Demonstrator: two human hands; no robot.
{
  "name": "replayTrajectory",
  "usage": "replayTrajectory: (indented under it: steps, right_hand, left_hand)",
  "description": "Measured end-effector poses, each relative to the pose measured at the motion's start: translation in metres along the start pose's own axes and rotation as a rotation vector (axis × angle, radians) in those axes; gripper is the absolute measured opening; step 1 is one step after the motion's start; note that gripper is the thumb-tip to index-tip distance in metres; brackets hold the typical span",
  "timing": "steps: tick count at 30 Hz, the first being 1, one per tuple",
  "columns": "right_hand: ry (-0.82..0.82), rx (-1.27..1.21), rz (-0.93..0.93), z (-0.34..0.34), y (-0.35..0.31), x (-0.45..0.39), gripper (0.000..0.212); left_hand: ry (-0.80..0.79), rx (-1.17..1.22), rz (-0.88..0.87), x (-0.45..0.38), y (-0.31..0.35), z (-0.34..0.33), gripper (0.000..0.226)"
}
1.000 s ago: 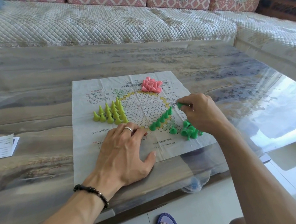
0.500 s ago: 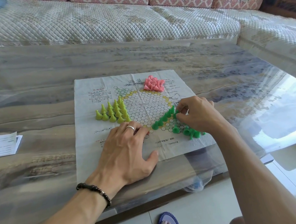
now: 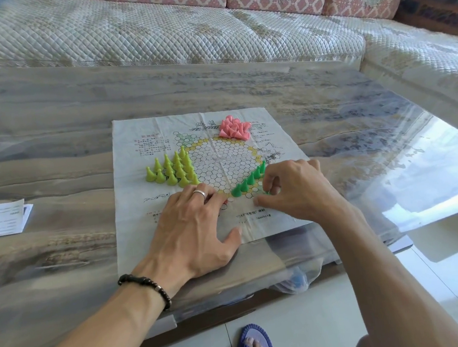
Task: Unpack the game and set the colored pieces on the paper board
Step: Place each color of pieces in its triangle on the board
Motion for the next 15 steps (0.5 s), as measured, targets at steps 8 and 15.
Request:
replayTrajectory:
  steps: [8,15]
  right_hand:
    - [0.088,-0.134,-0.011,0.007,0.012,0.003,0.017]
    - [0.077,-0.185,-0.009,0.004,0.014,0.004,0.009]
  left_hand:
    - [-0.002,0.01,0.0,0.0,-0.001,-0.001,0.062]
    - [-0.001,0.01,-0.003,-0.001,-0.001,-0.002,0.061]
Point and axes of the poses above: each hand's wrist, its own x-axis away from the middle knuckle, its own z-axis out of the back of the hand, y = z × x, the point moved 3 cm from there along -x, towards the middle knuckle, and after that the axes turned 12 degrees about -y, right-handed, at the moved point
